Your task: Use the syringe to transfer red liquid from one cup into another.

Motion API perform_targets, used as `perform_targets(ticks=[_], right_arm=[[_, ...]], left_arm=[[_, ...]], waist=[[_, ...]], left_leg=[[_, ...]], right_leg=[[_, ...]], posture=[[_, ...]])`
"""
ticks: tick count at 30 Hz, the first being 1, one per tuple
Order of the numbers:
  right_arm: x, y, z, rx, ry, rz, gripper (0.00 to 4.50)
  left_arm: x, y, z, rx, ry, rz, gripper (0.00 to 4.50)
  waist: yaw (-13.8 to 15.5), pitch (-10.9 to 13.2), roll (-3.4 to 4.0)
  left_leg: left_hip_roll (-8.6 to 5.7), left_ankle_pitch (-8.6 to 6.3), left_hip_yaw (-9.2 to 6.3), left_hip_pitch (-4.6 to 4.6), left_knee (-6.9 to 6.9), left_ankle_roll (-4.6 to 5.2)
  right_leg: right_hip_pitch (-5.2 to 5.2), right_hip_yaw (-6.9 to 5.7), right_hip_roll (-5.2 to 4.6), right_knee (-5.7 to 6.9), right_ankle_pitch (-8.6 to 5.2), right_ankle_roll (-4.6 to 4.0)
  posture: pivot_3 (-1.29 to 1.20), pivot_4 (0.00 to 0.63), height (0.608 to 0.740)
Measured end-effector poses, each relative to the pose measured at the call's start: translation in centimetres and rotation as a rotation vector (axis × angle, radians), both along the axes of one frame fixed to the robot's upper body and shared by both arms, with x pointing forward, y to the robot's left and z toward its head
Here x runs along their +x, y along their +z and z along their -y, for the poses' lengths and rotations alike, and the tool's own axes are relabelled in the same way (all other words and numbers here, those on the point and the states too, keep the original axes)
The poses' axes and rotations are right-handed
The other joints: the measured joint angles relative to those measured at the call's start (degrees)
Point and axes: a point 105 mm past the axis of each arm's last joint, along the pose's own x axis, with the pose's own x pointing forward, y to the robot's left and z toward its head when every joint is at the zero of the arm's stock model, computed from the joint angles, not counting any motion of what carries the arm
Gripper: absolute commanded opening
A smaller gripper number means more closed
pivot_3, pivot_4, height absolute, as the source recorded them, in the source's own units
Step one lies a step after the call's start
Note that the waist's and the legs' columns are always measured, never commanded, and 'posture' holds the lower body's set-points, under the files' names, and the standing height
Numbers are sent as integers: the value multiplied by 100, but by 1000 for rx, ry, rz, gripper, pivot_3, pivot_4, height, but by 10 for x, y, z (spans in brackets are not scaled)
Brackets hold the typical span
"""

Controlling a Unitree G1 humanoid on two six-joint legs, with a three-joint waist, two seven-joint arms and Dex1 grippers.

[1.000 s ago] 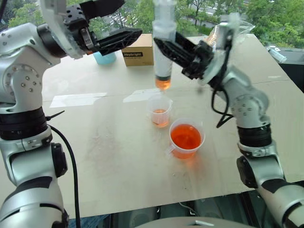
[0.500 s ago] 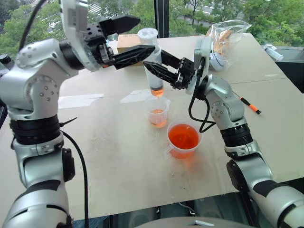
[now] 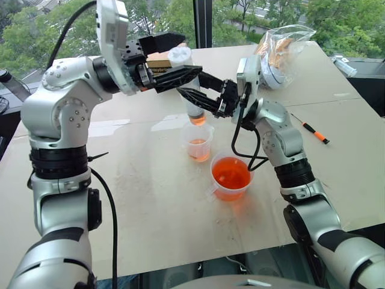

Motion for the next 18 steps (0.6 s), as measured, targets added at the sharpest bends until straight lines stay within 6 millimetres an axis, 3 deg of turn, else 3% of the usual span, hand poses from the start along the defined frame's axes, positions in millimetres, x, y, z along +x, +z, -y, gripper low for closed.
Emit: perform_targets(ticks=[9,12,17,18], right_arm=[[0,-4,0,-10,0,-4,1418],[0,-4,0,-10,4,-4,1418],[0,-4,-1,-7,6,-7,1418],[0,-5,-2,-13,5,-8,1418]], left_arm=[[-6,9,1,-50,-44,0,4442],[-9,9,2,-48,-65,-9,3691],[-15,7,3,-11,-86,-9,1423],[-15,5,1,6,-81,-8,1423]], waist=[[-11,0,0],[-10,0,0],[-10,0,0],[-13,0,0]], left_leg=[[0,0,0,0,0,0],[0,0,0,0,0,0],[0,0,0,0,0,0],[0,0,0,0,-1,0]], right_leg=[[-1,1,-1,0,0,0],[0,1,-1,0,0,0],[-1,1,-1,1,0,0],[-1,2,-1,0,0,0]], posture=[[0,150,740],[0,150,740],[0,150,740],[0,150,740]])
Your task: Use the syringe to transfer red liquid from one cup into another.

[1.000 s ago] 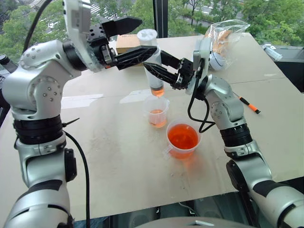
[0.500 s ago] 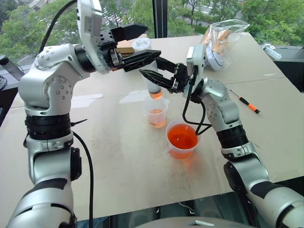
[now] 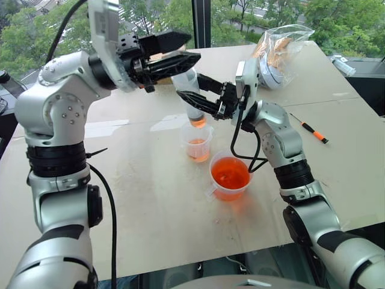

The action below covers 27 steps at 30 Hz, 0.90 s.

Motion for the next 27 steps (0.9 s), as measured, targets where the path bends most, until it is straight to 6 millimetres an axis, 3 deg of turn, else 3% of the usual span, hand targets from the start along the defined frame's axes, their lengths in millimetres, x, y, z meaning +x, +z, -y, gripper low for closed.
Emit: perform_targets(ticks=[27], right_arm=[[3,-9,-5,-37,2,-44,1418]], left_arm=[[8,-25,0,102,38,-4,1423]], waist=[[4,0,0]], left_leg=[[0,0,0,0,0,0]], right_leg=[[-1,1,0,1,0,0]], posture=[[0,150,740]])
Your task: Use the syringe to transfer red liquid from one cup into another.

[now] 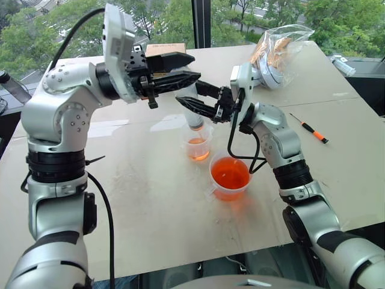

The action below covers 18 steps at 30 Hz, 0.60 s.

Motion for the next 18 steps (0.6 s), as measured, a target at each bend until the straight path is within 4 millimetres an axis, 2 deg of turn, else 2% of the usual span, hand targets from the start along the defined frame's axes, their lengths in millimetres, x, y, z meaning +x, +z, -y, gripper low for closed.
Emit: perform_targets(ticks=[11,16,17,18], right_arm=[[-1,0,-4,18,21,-38,1418],[0,1,-2,28,18,-48,1418],[-2,6,0,50,22,-36,1418],[-5,13,0,65,27,-16,1418]], left_arm=[[1,-5,-1,6,6,-32,1423],[1,-2,-2,-6,8,-28,3893],[2,-5,-1,-3,14,-41,4353],[4,-6,0,-10,16,-52,4448]], waist=[[1,0,0],[2,0,0],[4,1,2],[5,2,1]], left_leg=[[0,0,0,0,-1,0],[0,0,0,0,-1,0],[0,0,0,-1,-1,0],[0,0,-1,-4,-1,0]], right_leg=[[-1,0,0,0,0,0],[-1,0,0,0,0,0],[-2,1,0,0,0,0],[-4,0,0,0,0,0]], posture=[[0,150,740],[0,150,740],[0,150,740],[0,150,740]])
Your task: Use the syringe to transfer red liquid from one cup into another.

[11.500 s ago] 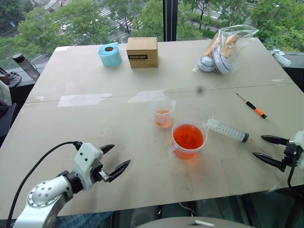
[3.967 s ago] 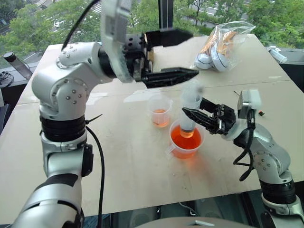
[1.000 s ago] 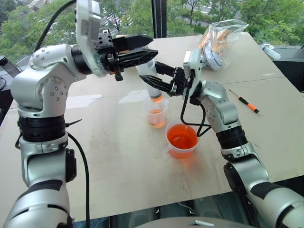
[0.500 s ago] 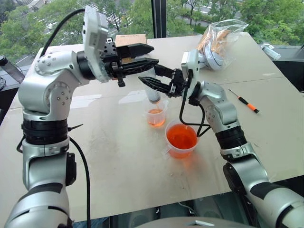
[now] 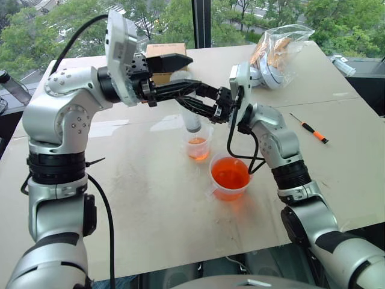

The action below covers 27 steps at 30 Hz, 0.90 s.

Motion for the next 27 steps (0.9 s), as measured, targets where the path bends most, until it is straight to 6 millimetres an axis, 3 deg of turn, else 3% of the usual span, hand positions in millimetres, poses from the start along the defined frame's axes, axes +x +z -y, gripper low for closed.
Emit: perform_targets(ticks=[3,7,11,15,17,21,22,23,24,26,27], right_arm=[[-2,7,1,20,-3,18,1418],[-5,23,3,69,5,30,1418],[-14,33,4,88,47,15,1418],[-15,43,15,117,50,-94,1418],[-8,43,32,75,-4,-153,1418],[19,38,93,-58,-249,-309,1418],[20,38,98,-61,-268,-318,1418],[18,19,117,-281,-335,-388,1418],[18,13,129,-327,-372,-419,1418],[23,-17,186,-497,-578,-608,1418],[23,-28,203,-531,-640,-671,1418]], left_arm=[[0,9,1,-64,-13,-3,4448],[-6,36,-1,-166,-57,0,4448],[-11,66,-20,-252,-10,63,4448],[-10,68,-33,-249,56,71,4448],[-8,55,-43,-218,106,40,4448],[-7,19,-61,-153,214,-42,4448],[-7,18,-61,-150,216,-44,4448],[-17,-6,-63,-47,254,-60,4448],[-20,-16,-65,-23,260,-83,4448],[-26,-57,-79,36,327,-190,4448],[-27,-70,-84,45,349,-233,4448]], waist=[[1,-1,-3],[-2,1,-6],[-21,1,-6],[9,1,-6],[22,1,-6],[47,6,-15],[48,7,-19],[18,7,-4],[19,6,-4],[41,5,-8],[51,6,-16]], left_leg=[[0,0,1,0,0,0],[0,0,0,-1,0,0],[1,0,0,1,-4,-1],[0,0,-2,0,-2,0],[-5,0,-2,-1,-2,1],[-5,-1,-2,-4,-8,1],[-3,0,-5,-4,-8,0],[-4,-1,19,1,-38,2],[-8,-2,21,9,-47,3],[-5,-4,20,-2,-63,6],[-3,-3,17,-5,-64,6]], right_leg=[[0,1,-1,0,0,0],[-1,0,-1,1,0,0],[-6,3,-1,1,0,0],[-3,1,-6,2,0,0],[-2,0,-15,1,0,0],[-4,2,-43,-3,0,-1],[-6,2,-41,-4,0,-1],[-14,16,-45,-10,-1,-1],[-13,18,-47,-10,-1,-1],[-14,24,-51,-44,-1,-2],[-14,21,-49,-55,-1,-2]], posture=[[0,150,740],[0,150,740],[0,150,740],[0,150,740],[0,150,740],[0,150,740],[0,150,740],[0,150,740],[0,150,740],[0,150,740],[0,150,740]])
